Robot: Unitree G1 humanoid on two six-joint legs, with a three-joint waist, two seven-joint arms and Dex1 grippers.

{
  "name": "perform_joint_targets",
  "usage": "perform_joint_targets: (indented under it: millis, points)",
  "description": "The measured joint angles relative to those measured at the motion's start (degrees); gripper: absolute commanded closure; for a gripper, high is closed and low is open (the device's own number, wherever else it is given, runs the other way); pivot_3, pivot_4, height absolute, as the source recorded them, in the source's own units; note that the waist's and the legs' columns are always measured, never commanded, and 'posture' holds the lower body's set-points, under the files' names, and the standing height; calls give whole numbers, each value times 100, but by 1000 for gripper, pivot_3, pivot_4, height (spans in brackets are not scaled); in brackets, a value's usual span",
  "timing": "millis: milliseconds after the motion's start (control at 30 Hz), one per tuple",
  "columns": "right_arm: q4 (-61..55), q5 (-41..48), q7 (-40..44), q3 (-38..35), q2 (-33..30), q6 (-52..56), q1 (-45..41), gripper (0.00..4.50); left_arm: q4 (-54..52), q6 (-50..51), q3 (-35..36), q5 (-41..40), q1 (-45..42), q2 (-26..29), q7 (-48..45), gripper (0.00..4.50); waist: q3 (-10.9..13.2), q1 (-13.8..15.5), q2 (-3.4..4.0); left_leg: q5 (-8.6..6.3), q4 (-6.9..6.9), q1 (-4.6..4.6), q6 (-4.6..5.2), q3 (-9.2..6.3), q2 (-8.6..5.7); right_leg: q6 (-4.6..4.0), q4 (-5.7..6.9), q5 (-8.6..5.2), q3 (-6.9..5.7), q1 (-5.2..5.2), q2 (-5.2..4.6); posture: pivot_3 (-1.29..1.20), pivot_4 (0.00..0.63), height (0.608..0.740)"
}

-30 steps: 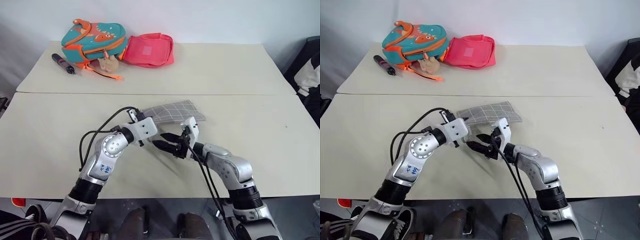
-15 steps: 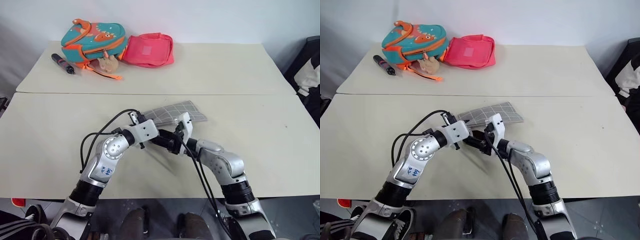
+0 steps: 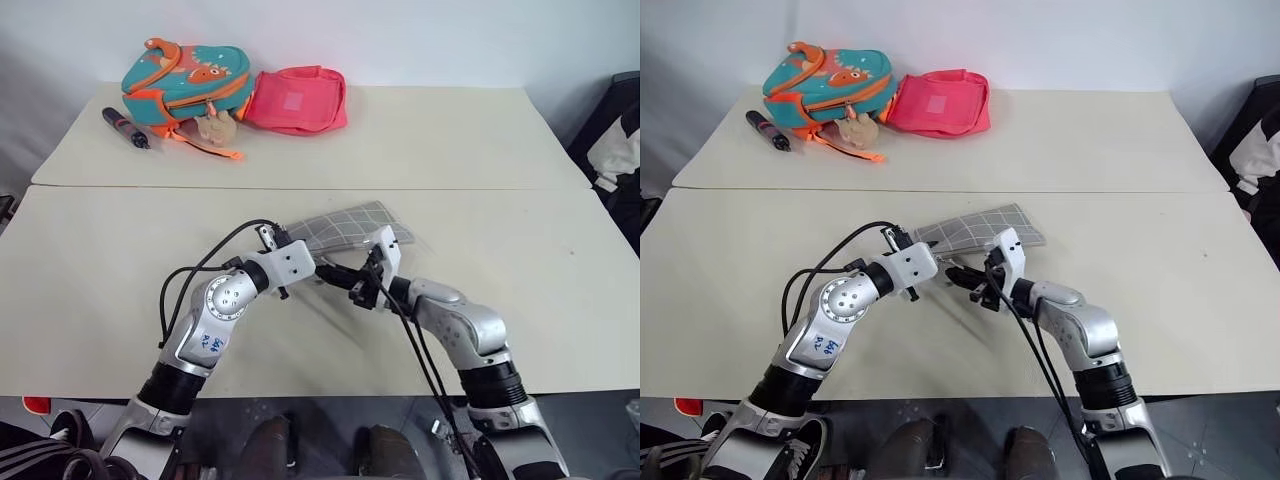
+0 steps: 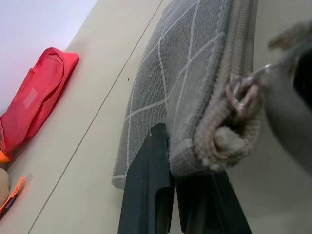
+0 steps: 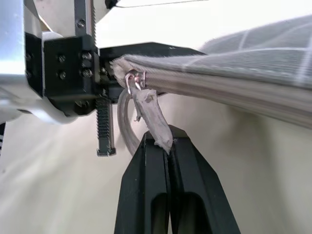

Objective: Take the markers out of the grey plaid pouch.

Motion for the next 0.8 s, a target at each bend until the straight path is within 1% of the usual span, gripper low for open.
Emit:
perform_joint_targets:
  millis: [100,233,333,433,533,800]
  points:
    - [81,-6,47,-185,-251,-32,-37,4492,-37,-30,12,-23,46,104,-31,4500,0,0,0,0,0,0,0,0,0,0,-1,0,0,1,0,0,150,740]
    - [473,-57,208,-438,-735,-186,-313,4492,-47,-92,106,-70,75,286,-37,4500,0,-1,1,0,1,0,1,2,0,0,-2,0,0,1,-1,0,150,740]
    - [1222,-278,482,-586,-1321,-634,-621,4492,-51,-246,161,-126,92,424,-41,4500,1,14,1,-1,1,0,3,5,0,0,-9,0,-1,5,-2,0,150,740]
    - [1729,-498,591,-778,-1662,-974,-671,4492,-35,-262,323,-210,170,513,-39,4500,1,9,1,-1,0,0,4,5,1,0,-12,0,-2,7,-2,0,150,740]
    - [2023,-632,686,-837,-1710,-1169,-666,4492,-21,-279,408,-284,226,528,-39,4500,1,-8,1,0,0,0,5,8,2,0,-13,0,-4,8,-2,0,150,740]
    - [2035,-753,794,-836,-1709,-1322,-649,4492,33,-235,458,-497,225,462,-41,4500,1,3,1,0,3,0,6,7,2,0,-12,0,-4,10,-3,0,150,740]
